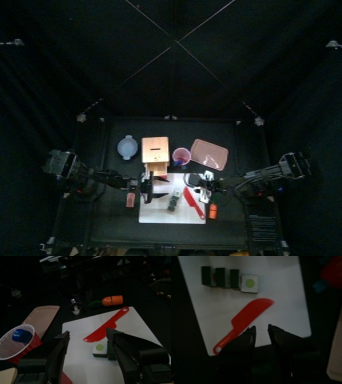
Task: Place sushi on board then cut the sushi with the knife then place the pieces on the plate
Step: Place the 4 sushi pieces on the plate
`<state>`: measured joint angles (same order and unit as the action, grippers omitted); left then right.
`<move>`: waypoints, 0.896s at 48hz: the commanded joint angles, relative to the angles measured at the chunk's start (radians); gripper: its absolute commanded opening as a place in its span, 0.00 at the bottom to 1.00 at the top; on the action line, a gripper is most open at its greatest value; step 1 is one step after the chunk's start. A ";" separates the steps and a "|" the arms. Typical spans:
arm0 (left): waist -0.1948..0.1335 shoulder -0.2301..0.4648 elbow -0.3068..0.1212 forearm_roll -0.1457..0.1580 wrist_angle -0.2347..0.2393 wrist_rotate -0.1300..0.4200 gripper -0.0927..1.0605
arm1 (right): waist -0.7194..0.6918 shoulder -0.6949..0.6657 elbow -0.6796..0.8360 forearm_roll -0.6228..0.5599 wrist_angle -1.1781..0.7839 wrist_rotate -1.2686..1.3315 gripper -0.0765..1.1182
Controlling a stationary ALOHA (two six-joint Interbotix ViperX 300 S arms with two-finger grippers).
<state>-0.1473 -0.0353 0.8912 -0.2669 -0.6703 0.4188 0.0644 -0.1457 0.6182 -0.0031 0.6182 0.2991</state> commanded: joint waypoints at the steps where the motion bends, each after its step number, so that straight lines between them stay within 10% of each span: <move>1: 0.006 -0.043 0.015 -0.008 -0.015 0.000 0.89 | -0.008 0.052 -0.038 -0.003 -0.089 -0.002 0.63; 17: 0.009 -0.083 0.069 -0.067 -0.020 -0.002 0.89 | 0.021 0.207 -0.107 0.015 -0.140 -0.005 0.64; 43: 0.002 -0.074 0.069 -0.067 -0.020 -0.002 0.89 | 0.017 0.293 -0.143 0.061 -0.195 -0.009 0.64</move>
<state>-0.1442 -0.1043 0.9725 -0.3329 -0.6796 0.4188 0.0859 0.1611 0.4955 0.0614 0.4264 0.2930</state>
